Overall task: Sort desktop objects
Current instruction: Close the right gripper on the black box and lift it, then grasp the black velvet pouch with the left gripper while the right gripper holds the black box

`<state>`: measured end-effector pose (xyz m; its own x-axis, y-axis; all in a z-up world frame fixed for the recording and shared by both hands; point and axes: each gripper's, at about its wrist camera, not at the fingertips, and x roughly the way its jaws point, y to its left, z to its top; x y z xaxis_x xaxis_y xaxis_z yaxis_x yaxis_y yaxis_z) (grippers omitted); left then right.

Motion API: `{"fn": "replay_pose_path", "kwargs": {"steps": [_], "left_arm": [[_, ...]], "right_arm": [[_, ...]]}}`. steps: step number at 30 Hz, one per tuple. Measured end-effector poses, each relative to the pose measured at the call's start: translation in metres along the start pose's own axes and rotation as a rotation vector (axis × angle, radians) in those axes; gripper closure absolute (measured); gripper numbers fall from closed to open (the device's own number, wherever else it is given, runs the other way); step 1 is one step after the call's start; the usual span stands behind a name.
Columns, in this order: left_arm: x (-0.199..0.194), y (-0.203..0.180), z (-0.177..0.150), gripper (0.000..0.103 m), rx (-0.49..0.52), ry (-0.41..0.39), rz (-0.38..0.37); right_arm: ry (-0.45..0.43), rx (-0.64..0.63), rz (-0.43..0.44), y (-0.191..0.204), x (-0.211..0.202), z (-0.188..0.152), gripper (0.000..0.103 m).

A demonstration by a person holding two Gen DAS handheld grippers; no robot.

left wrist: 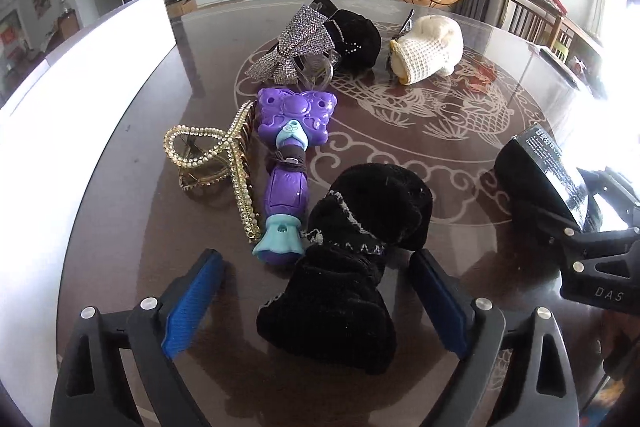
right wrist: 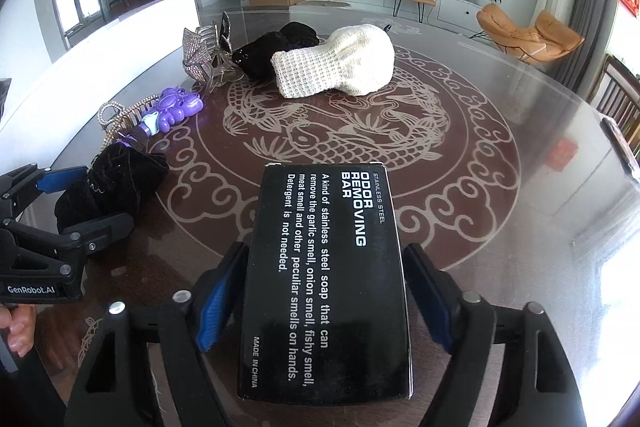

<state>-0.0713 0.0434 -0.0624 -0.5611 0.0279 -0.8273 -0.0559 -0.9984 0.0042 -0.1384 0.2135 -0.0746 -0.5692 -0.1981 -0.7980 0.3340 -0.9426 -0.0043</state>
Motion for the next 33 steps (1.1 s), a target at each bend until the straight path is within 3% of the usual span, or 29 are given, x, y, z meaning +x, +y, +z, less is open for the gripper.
{"fn": "replay_pose_path", "kwargs": {"steps": [14, 33], "left_arm": [[0.0064, -0.0016, 0.0037, 0.000, -0.005, -0.010, 0.001], [0.0069, -0.0021, 0.0040, 0.000, -0.006, -0.010, 0.001]], "right_arm": [[0.024, 0.005, -0.016, -0.0005, 0.0044, -0.0013, 0.000], [0.024, 0.006, -0.018, -0.0006, 0.0043, -0.0017, 0.000]]}}
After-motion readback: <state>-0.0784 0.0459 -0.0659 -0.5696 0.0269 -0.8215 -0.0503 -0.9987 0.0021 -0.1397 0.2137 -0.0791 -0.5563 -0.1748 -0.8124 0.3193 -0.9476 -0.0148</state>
